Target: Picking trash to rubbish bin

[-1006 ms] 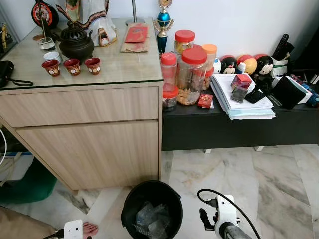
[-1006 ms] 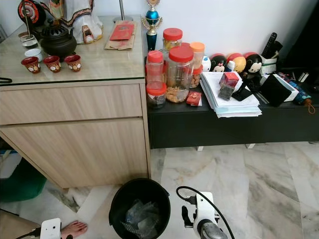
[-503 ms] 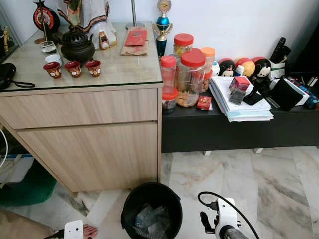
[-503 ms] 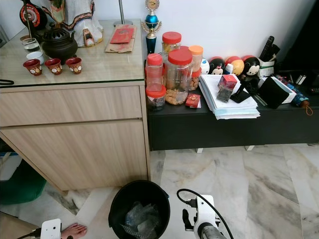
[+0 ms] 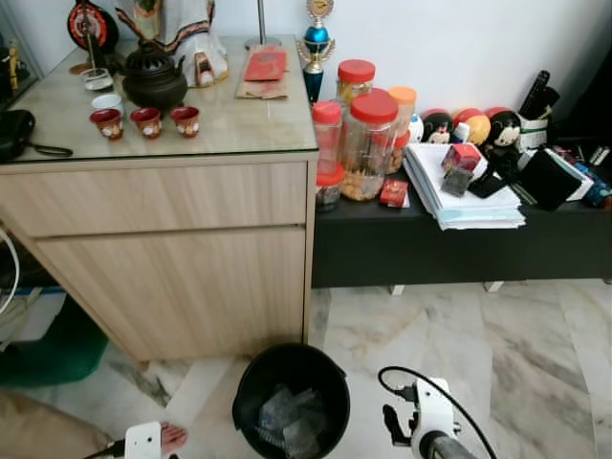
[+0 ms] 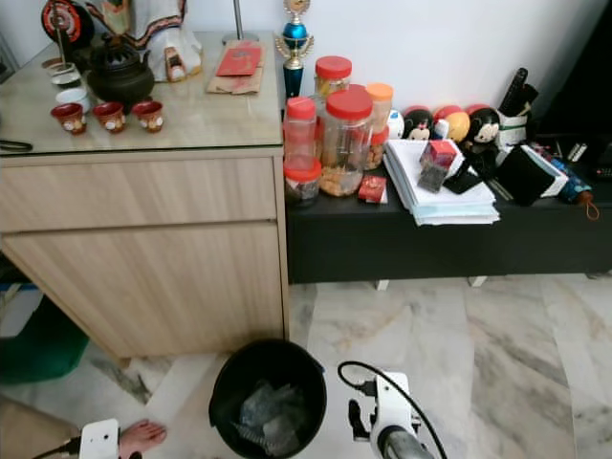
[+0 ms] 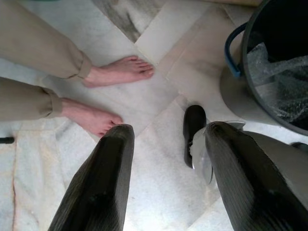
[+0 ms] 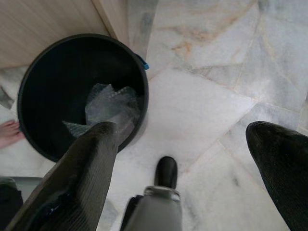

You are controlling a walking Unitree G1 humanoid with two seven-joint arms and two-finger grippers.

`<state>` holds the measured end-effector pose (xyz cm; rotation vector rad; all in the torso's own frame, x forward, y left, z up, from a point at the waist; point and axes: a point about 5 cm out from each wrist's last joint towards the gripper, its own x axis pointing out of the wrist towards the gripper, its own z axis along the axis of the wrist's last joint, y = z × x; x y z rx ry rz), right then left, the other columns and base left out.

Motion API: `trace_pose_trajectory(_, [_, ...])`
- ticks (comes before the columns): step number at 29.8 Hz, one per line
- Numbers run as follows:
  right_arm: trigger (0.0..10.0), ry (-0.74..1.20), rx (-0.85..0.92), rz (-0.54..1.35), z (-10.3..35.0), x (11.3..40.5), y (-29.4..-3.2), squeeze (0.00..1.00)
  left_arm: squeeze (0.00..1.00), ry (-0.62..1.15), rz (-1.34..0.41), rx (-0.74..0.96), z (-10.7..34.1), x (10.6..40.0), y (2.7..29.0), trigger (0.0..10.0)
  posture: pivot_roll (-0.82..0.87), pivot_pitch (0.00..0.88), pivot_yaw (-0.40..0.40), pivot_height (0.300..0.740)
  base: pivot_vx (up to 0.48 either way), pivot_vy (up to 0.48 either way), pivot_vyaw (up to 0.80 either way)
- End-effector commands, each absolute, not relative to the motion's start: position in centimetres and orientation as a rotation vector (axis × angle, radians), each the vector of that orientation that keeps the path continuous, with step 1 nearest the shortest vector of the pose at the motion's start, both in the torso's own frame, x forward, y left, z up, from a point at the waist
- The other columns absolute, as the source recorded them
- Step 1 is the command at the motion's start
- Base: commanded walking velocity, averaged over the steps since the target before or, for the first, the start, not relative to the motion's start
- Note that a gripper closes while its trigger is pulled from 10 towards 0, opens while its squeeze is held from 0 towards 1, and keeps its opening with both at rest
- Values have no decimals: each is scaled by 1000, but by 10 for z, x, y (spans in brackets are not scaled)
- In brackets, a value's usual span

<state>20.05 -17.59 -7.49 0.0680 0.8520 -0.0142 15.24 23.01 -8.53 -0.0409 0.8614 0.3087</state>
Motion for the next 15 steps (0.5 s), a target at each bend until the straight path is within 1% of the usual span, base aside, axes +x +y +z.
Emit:
trace_pose_trajectory(1, [10000, 866, 69, -17, -77, 198, -176, 0, 0, 888, 310, -33, -88, 148, 230, 10000, 32, 46, -10, 740, -244, 0, 0])
trace_pose_trajectory(14, [10000, 864, 65, -12, -76, 198, -176, 0, 0, 890, 309, -37, -88, 148, 228, 10000, 29, 59, -15, 740, -224, 0, 0])
trace_pose_trajectory(15, [10000, 864, 66, -12, -76, 198, -176, 0, 0, 891, 310, -37, -88, 148, 228, 10000, 29, 59, -15, 740, 0, 0, 0])
